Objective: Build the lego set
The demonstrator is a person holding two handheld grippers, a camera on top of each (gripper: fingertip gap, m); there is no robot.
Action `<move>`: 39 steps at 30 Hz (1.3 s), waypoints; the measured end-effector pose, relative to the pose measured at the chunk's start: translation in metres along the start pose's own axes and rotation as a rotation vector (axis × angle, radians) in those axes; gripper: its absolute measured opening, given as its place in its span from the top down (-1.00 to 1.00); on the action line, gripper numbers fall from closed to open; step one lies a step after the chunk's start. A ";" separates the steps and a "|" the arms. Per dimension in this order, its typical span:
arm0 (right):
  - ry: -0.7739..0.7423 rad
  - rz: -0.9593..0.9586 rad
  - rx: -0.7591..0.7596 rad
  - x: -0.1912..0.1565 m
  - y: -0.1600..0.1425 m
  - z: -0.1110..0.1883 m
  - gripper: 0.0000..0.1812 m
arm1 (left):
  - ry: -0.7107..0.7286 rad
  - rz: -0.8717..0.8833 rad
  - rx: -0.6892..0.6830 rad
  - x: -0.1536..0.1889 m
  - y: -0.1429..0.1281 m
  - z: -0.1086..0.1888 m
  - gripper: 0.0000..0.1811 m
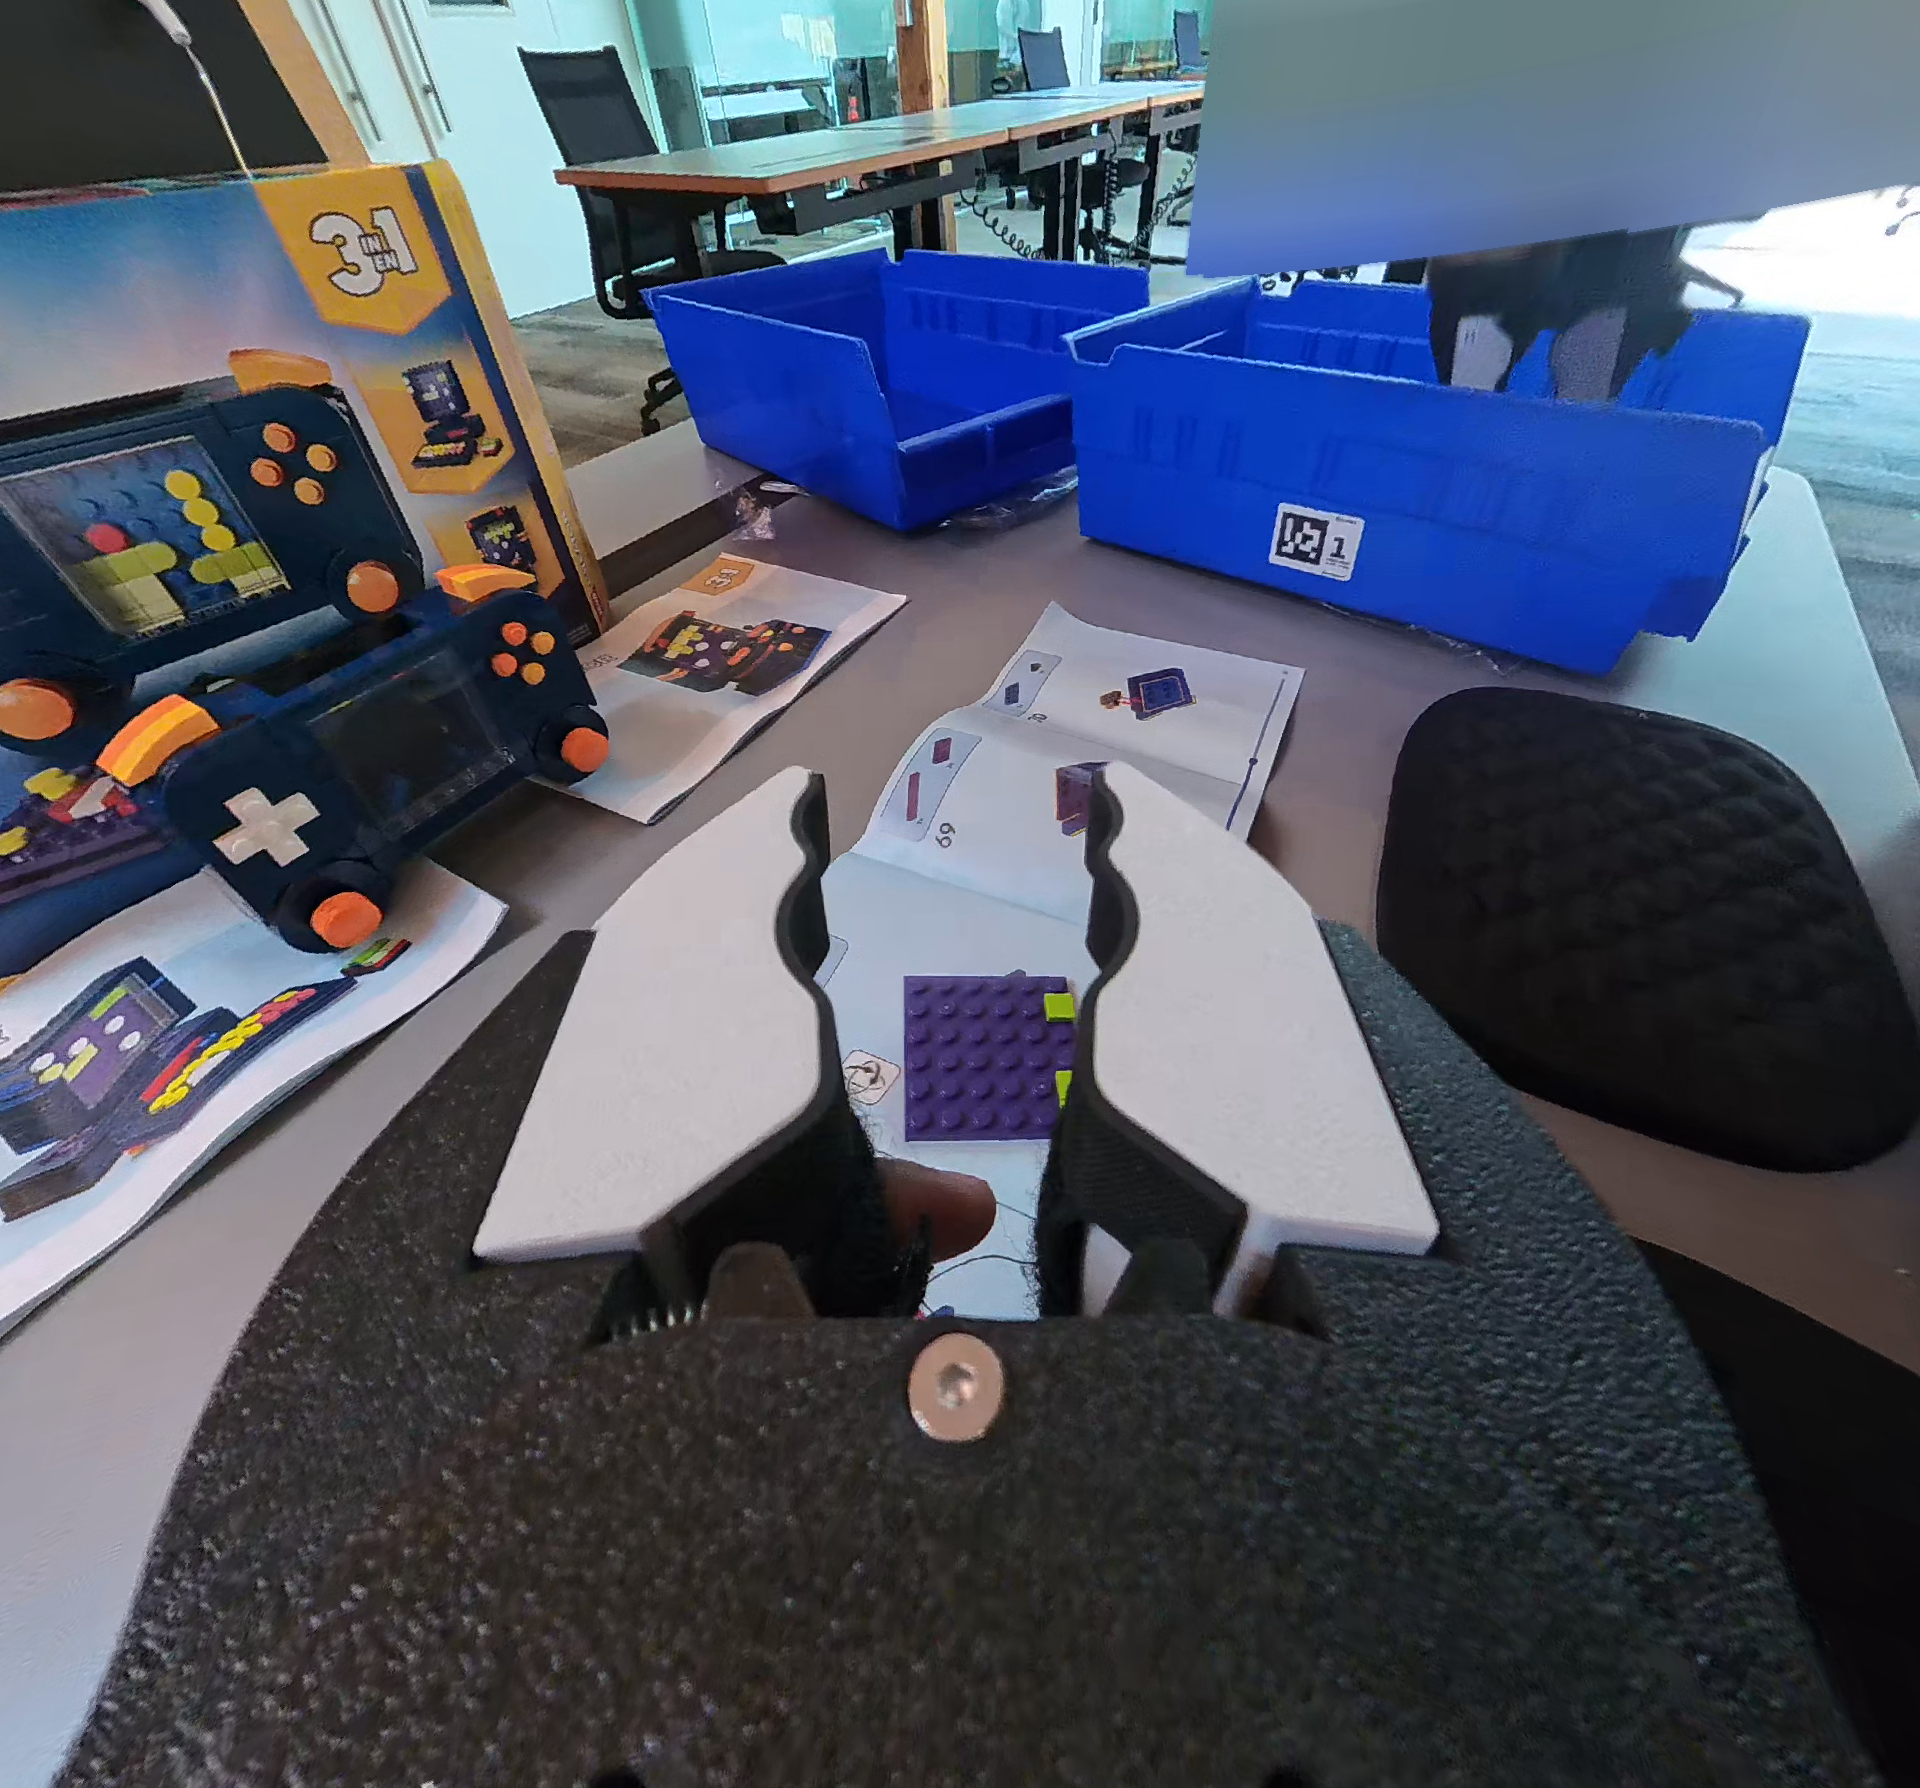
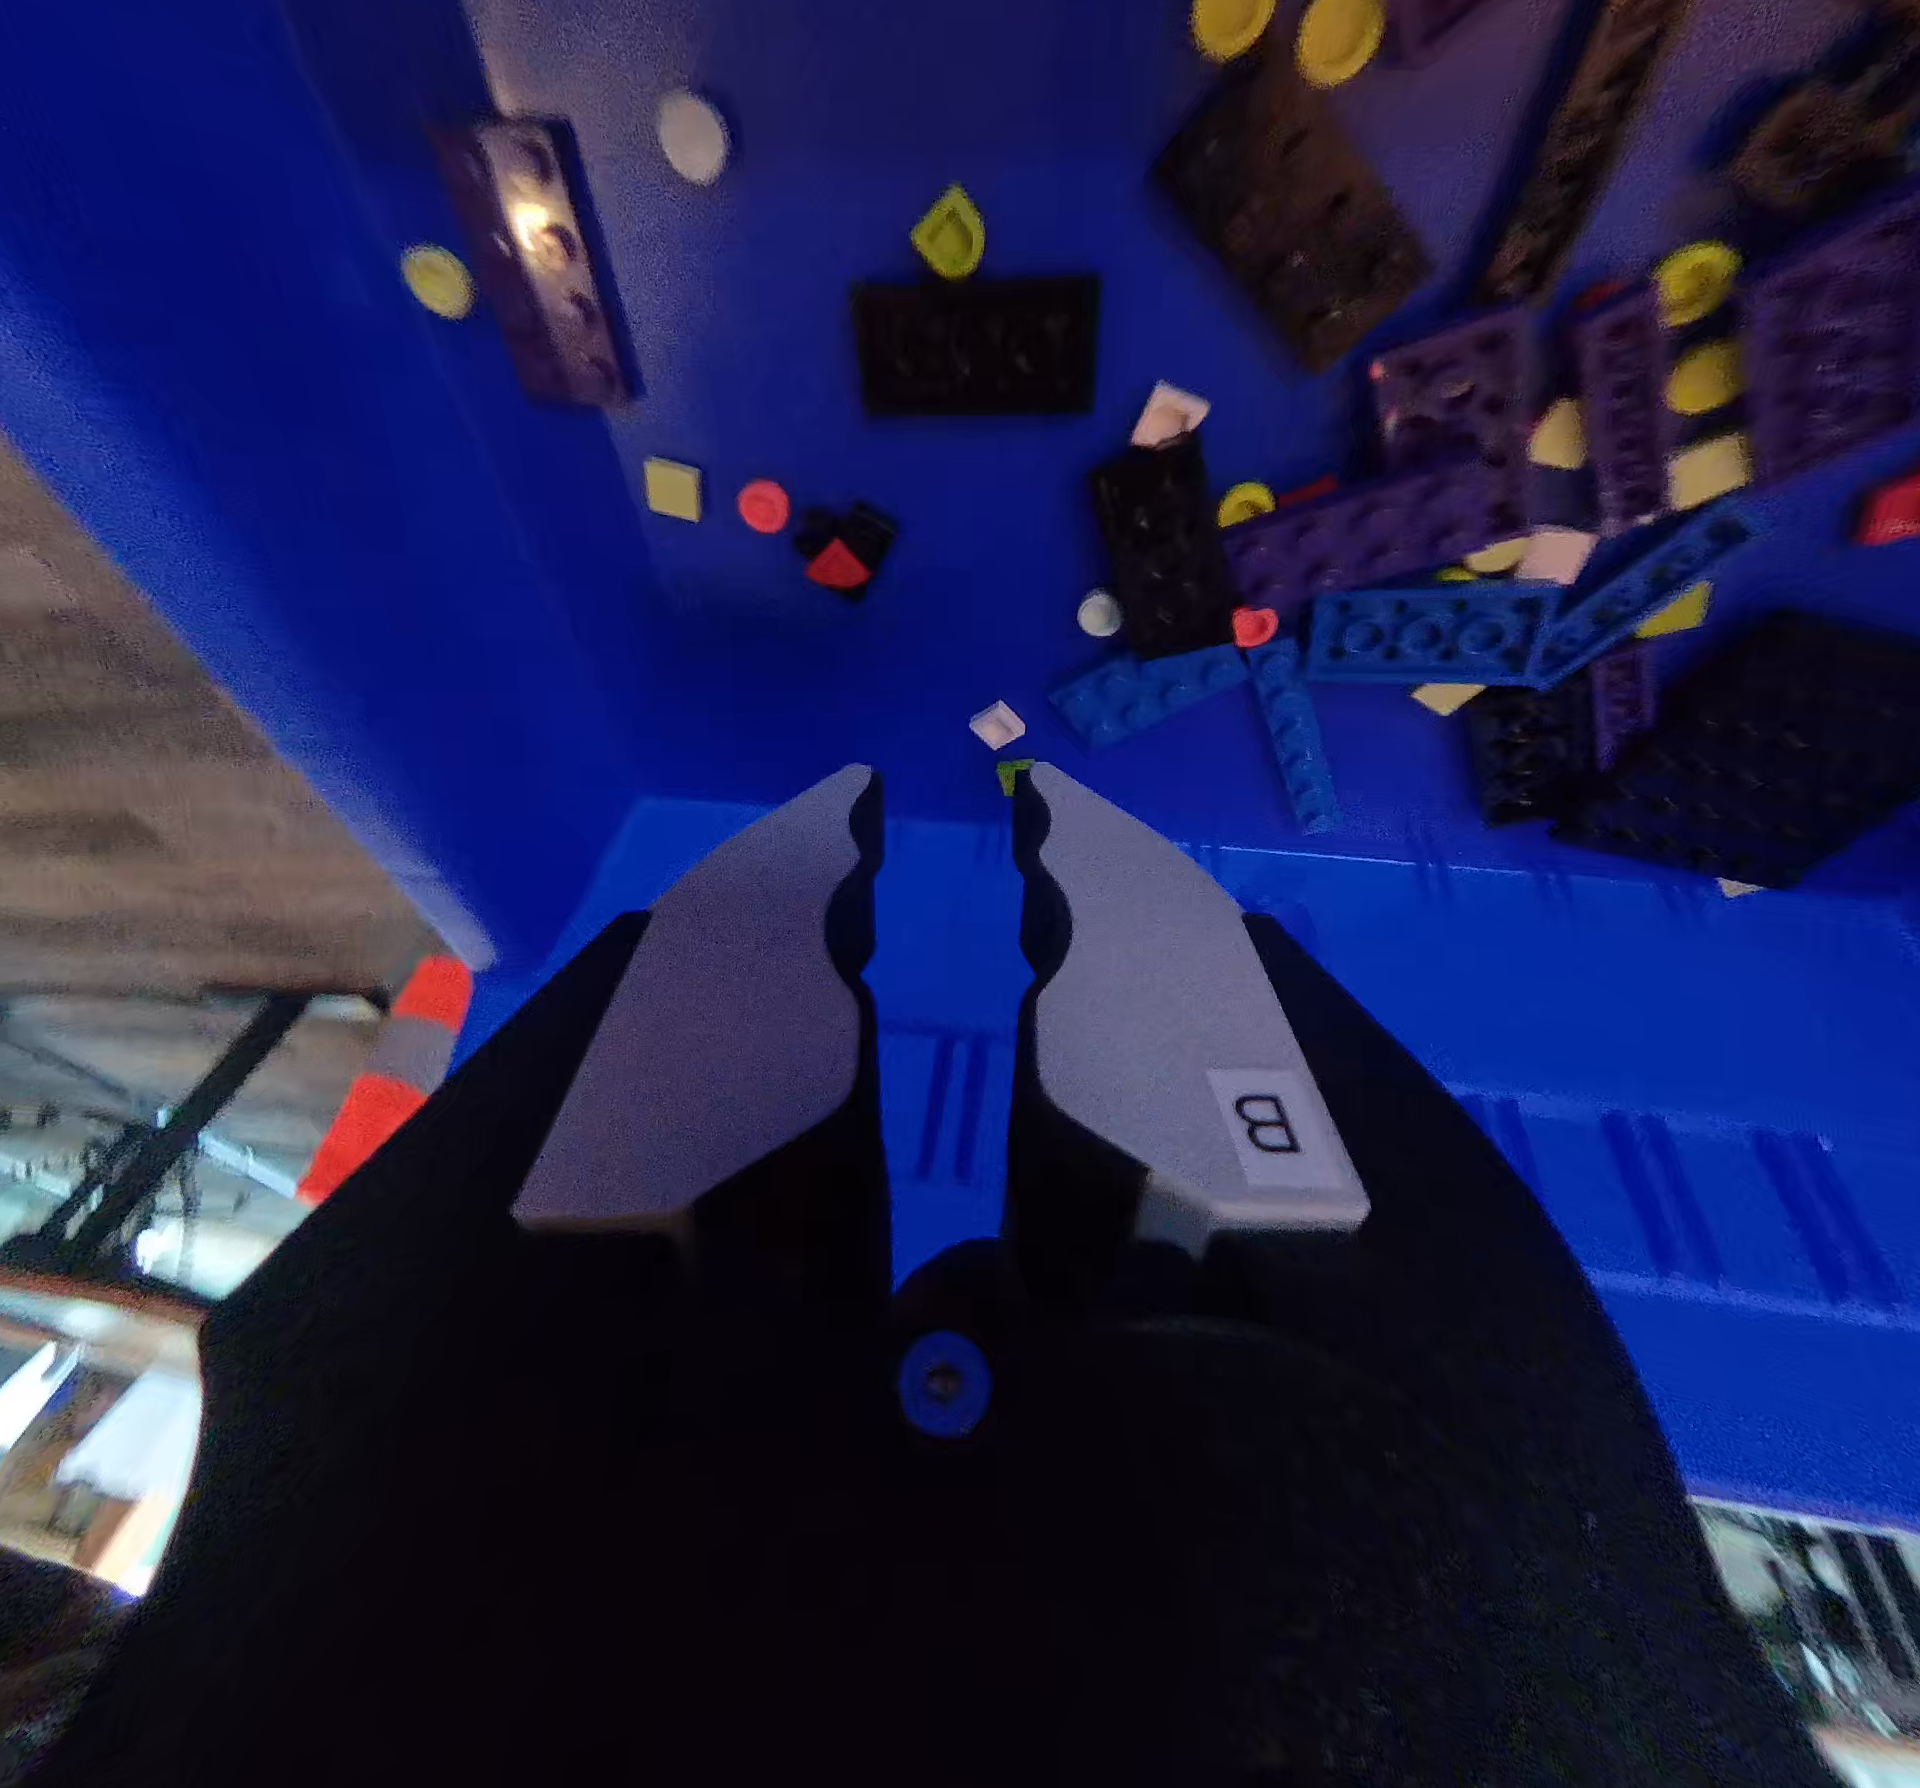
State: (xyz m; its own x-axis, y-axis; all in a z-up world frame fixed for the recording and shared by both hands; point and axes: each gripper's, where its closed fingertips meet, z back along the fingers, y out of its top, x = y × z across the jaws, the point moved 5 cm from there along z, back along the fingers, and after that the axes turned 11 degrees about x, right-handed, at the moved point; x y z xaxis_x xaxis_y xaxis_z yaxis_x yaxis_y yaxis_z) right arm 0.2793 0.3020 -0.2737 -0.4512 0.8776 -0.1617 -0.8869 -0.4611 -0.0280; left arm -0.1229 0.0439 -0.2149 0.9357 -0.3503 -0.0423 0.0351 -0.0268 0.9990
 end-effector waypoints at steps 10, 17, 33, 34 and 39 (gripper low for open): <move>-0.095 0.076 -0.169 0.008 -0.010 -0.014 0.80 | 0.019 0.017 0.022 -0.005 -0.004 0.012 0.47; -0.134 0.104 -0.160 0.006 -0.008 -0.019 0.82 | 0.019 0.031 0.035 -0.006 -0.004 0.015 0.48; -0.300 -0.068 0.359 -0.002 0.015 0.042 0.92 | 0.031 -0.031 0.070 0.004 0.012 0.030 0.48; -0.320 -0.089 0.511 -0.005 0.026 0.056 0.93 | 0.029 -0.036 0.082 0.005 0.013 0.029 0.49; -0.354 -0.052 1.468 -0.044 0.109 0.143 0.92 | -0.173 0.084 0.199 0.035 0.030 -0.008 0.56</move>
State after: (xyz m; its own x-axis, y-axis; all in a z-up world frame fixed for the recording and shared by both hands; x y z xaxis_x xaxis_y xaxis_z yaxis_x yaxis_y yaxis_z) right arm 0.1885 0.2314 -0.1289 -0.2271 0.9724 0.0538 -0.1145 -0.0815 0.9901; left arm -0.0867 0.0386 -0.1868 0.8577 -0.5137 0.0223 -0.1259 -0.1679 0.9777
